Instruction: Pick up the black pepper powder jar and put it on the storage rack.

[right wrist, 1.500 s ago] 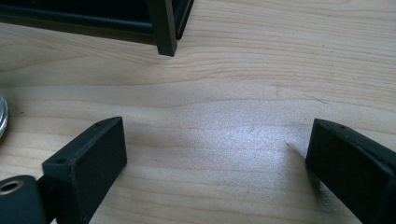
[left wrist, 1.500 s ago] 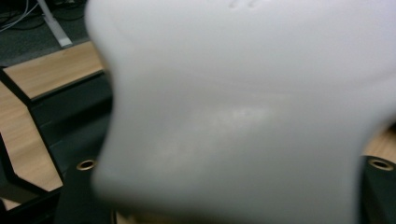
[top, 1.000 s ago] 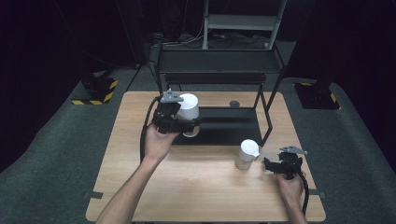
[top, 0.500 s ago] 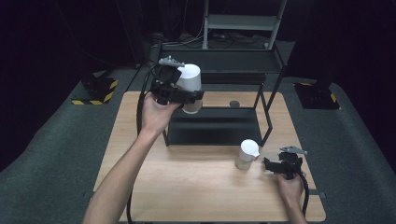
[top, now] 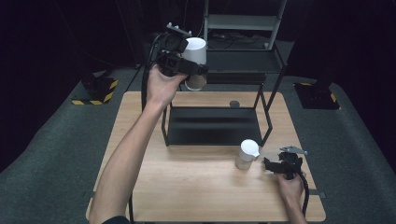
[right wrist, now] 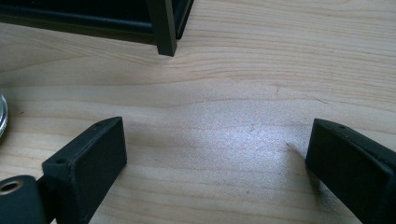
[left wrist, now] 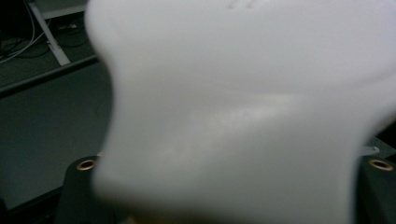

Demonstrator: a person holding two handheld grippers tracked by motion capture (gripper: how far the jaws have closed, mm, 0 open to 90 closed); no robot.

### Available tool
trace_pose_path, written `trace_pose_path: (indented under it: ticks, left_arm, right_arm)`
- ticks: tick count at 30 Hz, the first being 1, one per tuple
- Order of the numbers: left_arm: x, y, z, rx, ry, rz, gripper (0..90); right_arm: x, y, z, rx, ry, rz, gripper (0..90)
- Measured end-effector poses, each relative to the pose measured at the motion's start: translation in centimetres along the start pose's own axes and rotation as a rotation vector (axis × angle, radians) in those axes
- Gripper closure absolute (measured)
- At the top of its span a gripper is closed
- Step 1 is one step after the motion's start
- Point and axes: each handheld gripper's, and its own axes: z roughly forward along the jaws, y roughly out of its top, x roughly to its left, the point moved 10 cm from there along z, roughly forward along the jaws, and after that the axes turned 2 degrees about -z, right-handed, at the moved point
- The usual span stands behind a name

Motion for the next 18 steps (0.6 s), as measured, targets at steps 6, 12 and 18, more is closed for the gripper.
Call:
trace_pose_path:
  ticks: [6, 12, 18]
  left_arm:
    - [0.5, 1.6, 1.2, 0.001, 0.044, -0.026, 30.8]
    - [1.0, 2.4, 2.7, 0.016, 0.107, -0.048, 30.8]
    - [1.7, 3.0, 3.7, 0.012, 0.155, -0.079, 30.8]
  right_arm:
    - [0.0, 0.0, 0.0, 0.000, 0.000, 0.000, 4.6]
    - [0.0, 0.0, 0.0, 0.001, -0.001, 0.001, 4.6]
    - [0.0, 0.0, 0.0, 0.000, -0.001, -0.001, 4.6]
